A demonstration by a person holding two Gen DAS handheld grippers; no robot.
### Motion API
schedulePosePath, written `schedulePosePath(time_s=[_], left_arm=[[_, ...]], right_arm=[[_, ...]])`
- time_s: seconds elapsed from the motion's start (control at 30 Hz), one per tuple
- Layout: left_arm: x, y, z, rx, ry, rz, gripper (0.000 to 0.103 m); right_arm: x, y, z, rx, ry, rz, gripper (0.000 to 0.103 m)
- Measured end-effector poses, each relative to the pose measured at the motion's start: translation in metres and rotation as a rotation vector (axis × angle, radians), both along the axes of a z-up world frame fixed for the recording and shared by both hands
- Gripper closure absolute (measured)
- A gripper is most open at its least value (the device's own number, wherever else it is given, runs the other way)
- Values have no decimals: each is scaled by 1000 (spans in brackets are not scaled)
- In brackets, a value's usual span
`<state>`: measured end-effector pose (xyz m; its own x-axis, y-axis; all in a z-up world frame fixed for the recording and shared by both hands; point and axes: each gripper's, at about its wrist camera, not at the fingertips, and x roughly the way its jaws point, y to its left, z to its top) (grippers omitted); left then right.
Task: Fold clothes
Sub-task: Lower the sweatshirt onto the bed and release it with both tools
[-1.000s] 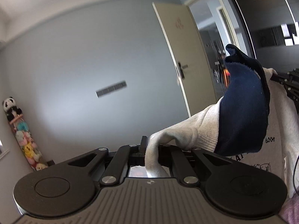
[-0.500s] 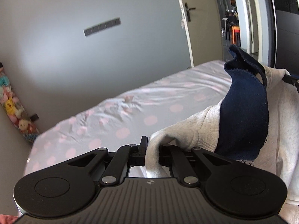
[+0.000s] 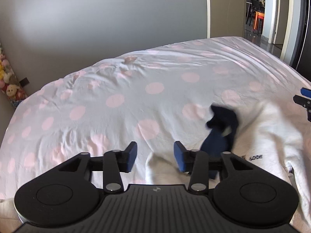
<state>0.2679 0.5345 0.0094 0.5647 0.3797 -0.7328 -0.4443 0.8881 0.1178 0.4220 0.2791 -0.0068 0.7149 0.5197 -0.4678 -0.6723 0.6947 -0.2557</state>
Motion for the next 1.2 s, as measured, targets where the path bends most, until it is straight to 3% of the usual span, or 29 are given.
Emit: schedulePosePath(time_s=[0.17, 0.47, 0.77, 0.93, 1.07, 1.2], left_arm=[[-37, -10, -6, -50, 15, 4, 57], [-161, -53, -15, -104, 39, 51, 53], [-267, -110, -19, -137, 18, 137, 46], [-295, -145, -35, -133, 44, 166, 44], [-306, -156, -54, -144, 82, 204, 44], [-309, -157, -71, -148, 123, 232, 44]], right_arm=[[-26, -18, -19, 7, 46, 10, 67], [-132, -83, -38, 59, 141, 47, 58], [-210, -123, -55, 176, 312, 31, 48], [-242, -140, -65, 227, 374, 19, 43], [-246, -149, -59, 293, 348, -5, 39], [-253, -143, -59, 251, 322, 6, 39]])
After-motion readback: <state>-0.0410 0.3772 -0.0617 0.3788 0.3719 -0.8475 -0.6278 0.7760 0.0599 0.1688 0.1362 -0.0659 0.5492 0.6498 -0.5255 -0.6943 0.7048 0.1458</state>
